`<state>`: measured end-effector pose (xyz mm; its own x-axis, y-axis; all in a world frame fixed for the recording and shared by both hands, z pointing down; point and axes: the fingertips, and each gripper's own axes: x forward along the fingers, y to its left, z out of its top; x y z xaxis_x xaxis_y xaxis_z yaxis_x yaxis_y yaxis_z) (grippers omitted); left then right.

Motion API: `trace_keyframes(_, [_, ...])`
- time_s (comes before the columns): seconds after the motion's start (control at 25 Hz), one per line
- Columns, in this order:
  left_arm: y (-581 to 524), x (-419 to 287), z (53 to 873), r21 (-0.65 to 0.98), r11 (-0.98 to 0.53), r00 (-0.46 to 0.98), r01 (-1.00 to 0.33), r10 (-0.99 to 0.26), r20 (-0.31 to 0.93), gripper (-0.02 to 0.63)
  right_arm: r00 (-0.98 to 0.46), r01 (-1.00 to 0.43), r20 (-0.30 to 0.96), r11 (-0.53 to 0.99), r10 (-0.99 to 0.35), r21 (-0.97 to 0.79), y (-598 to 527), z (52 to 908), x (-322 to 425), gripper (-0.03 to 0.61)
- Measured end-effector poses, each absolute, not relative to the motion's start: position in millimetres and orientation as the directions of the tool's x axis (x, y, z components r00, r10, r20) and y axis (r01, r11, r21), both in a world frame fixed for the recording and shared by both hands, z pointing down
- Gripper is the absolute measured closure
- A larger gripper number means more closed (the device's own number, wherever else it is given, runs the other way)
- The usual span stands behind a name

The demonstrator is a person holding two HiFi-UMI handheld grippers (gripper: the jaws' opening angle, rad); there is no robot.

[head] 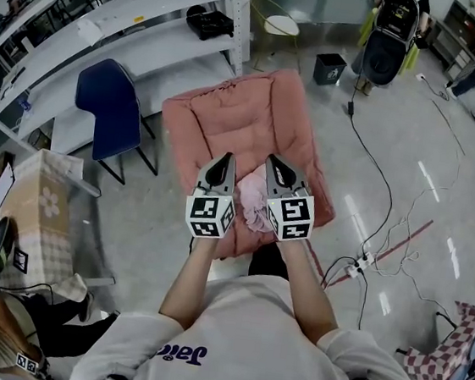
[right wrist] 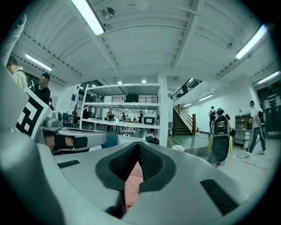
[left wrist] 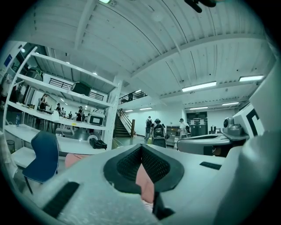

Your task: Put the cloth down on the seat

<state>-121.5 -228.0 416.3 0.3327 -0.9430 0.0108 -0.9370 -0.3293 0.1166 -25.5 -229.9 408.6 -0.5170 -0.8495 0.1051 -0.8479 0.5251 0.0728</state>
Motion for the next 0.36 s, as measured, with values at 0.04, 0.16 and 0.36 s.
trace_keyframes(0.04, [-228, -122, 417, 0.118, -0.328, 0.332, -0.937, -0.943, 0.013, 0.598, -0.513, -0.85, 0.108, 0.521, -0.852, 0.071, -230, 410, -24, 0.563])
trace_keyframes(0.16, [-234, -120, 424, 0.12, -0.327, 0.332, -0.937, -0.943, 0.024, 0.598, -0.501, -0.857, 0.117, 0.511, -0.857, 0.066, -236, 417, -20, 0.563])
trace_keyframes(0.36, [-254, -112, 441, 0.127, -0.329, 0.337, -0.936, -0.94, 0.048, 0.598, -0.493, -0.863, 0.133, 0.502, -0.86, 0.048, -256, 432, -9, 0.564])
